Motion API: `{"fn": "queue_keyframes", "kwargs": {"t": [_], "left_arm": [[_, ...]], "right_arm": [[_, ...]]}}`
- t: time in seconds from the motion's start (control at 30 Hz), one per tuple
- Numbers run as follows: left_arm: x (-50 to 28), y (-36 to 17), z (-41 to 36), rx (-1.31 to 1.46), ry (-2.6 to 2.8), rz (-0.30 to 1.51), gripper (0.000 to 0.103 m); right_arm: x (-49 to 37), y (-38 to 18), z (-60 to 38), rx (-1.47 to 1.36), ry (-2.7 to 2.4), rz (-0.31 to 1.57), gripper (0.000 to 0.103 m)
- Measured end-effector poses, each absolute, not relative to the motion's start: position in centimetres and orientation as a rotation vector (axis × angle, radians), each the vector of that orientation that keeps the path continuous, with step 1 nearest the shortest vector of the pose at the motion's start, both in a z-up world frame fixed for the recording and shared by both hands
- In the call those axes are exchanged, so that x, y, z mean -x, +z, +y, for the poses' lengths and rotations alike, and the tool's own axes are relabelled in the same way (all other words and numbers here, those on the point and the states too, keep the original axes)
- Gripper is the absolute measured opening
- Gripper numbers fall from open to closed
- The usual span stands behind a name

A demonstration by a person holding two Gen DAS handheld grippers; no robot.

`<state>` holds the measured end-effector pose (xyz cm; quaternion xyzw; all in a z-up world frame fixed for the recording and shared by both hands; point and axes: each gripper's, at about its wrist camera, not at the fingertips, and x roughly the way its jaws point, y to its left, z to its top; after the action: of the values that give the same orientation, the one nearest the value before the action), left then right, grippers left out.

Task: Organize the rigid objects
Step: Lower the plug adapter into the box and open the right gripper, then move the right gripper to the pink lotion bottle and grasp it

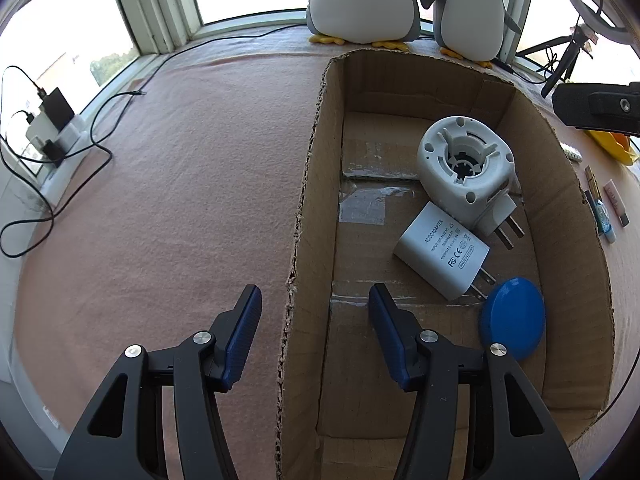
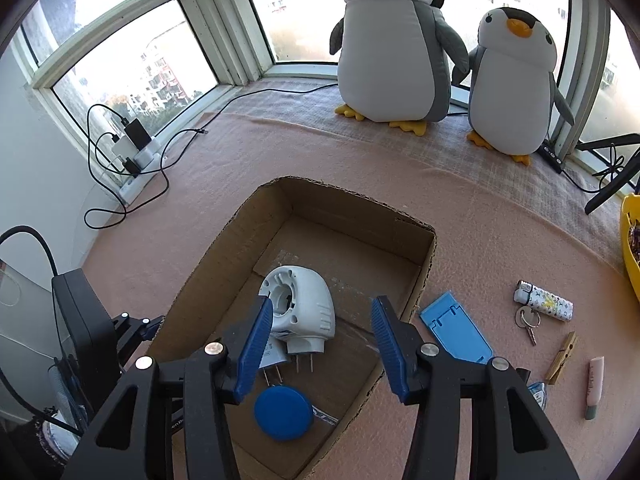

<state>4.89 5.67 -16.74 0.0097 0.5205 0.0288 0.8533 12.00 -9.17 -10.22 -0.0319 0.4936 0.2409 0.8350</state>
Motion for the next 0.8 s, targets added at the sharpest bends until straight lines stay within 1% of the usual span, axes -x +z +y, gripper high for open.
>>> {"fn": "queue_keyframes", "kwargs": {"t": [0.33, 0.5, 0.8], "left_arm": [[-4.9, -16.8, 5.6, -0.024, 0.061, 1.095, 0.056], [-4.9, -16.8, 5.6, -0.024, 0.061, 1.095, 0.056], [-4.9, -16.8, 5.5, -0.030, 0.062, 1.094, 0.056]], "right_arm": [[-10.7, -9.4, -14.8, -0.013, 0.419, 1.014, 0.047], [-9.9, -8.8, -18.5, -0.002, 0.324, 0.980, 0.047], [-9.7, -10.4, -27.8, -0.067, 0.123, 0.989, 0.047]]}}
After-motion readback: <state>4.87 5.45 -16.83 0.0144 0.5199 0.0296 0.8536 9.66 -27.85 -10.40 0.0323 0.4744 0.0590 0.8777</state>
